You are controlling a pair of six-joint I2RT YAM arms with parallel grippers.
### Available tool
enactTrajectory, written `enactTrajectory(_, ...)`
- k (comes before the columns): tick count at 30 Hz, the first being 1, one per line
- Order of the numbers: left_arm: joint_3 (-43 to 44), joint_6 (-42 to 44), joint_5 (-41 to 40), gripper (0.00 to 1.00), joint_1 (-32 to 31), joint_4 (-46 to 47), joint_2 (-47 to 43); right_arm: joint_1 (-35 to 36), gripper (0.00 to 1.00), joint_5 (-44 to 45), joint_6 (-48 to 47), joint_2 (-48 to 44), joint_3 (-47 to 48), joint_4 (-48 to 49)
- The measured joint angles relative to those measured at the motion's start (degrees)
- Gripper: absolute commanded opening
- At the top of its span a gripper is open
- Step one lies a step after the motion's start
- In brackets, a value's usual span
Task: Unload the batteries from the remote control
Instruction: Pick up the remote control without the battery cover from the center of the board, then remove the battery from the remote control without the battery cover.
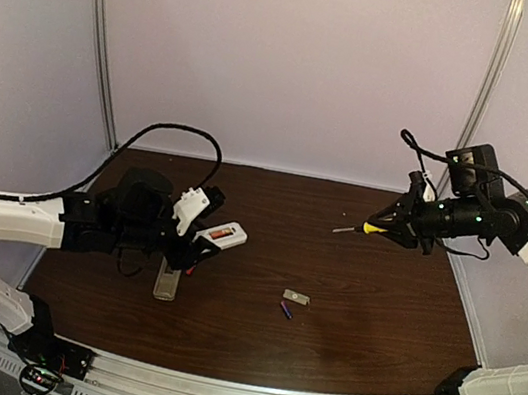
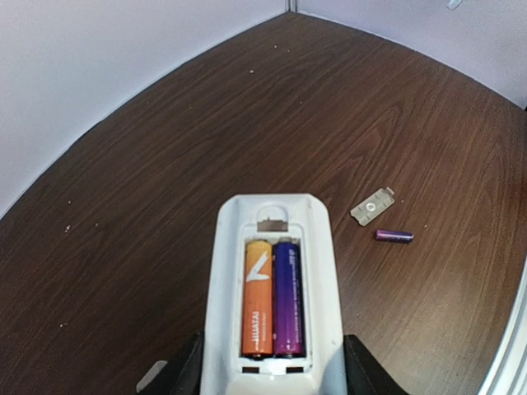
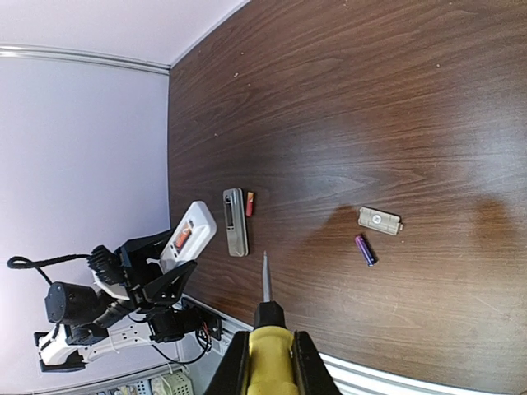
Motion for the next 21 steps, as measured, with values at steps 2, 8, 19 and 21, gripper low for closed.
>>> enactTrajectory(2, 0.0, 0.04, -0.55, 0.0, 0.02, -2.16, -0.44, 2.25, 0.0, 2.14, 1.7, 0.0, 1.55, 0.0)
enactTrajectory(8, -0.02, 0.37, 0.81, 0.0, 0.02, -4.24, -1.7, 6.38, 0.0, 6.21, 3.65, 0.26, 3.63, 0.02)
enactTrajectory(19, 7.67, -3.13, -1.62, 0.0, 0.0, -12.04, 9.84, 6.47, 0.0, 8.24, -6.23, 6.93, 4.81, -2.58)
enactTrajectory(21, 9.42, -3.78, -1.73, 0.0, -0.15, -13.68, 12.66, 6.47, 0.0, 8.46, -8.15, 6.88, 4.81, -3.37)
